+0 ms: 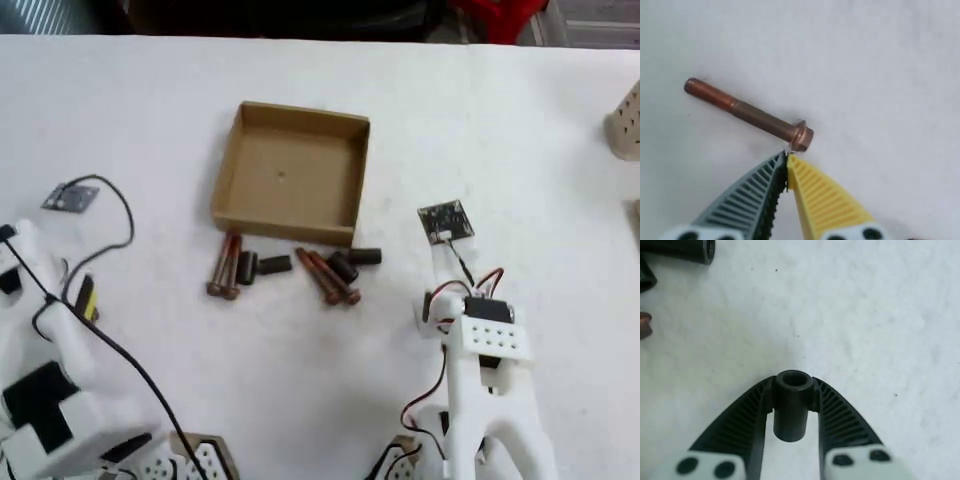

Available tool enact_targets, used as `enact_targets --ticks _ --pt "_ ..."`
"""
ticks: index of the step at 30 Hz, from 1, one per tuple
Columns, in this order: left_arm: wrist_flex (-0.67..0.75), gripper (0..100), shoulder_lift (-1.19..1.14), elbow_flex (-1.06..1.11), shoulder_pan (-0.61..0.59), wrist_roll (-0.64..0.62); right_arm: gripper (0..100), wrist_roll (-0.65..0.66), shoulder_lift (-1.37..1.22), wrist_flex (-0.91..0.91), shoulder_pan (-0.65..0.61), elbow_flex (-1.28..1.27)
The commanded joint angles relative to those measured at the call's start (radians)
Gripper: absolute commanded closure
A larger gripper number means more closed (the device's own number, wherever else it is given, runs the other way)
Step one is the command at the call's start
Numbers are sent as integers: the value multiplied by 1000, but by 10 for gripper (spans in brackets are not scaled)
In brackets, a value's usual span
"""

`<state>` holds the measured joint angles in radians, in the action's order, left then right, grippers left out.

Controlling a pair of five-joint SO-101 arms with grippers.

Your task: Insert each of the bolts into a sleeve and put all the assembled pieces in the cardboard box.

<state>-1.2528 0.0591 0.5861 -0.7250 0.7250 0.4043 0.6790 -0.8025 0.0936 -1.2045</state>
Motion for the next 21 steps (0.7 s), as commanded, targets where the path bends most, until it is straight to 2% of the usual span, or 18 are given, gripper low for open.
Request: enact_targets --ticks 1,5,11,17,21 --pt "54 978 165 104 42 29 981 14 16 16 -7 5" --pt "49 977 177 114 30 57 981 14 16 16 -4 5" --pt "-32 977 176 114 19 354 981 14 16 16 -2 5" --pt "26 977 176 109 -13 413 981 14 16 16 -2 5" --pt "21 977 176 107 -44 494 981 14 16 16 -2 5"
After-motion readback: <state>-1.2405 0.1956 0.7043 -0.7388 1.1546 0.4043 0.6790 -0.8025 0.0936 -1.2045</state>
